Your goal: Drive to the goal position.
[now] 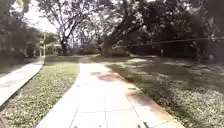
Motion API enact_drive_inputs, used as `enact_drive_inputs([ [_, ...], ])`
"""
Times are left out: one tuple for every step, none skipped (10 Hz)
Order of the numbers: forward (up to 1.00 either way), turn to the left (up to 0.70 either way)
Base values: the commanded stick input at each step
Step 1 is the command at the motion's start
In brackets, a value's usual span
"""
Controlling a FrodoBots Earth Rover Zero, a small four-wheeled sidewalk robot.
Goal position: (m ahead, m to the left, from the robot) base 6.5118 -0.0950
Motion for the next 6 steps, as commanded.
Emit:
enact_drive_inputs([
  [0.7,0.32],
  [0.7,0.18],
  [0.7,0.0],
  [0.7,0.0],
  [0.7,0.0],
  [0.7,0.0],
])
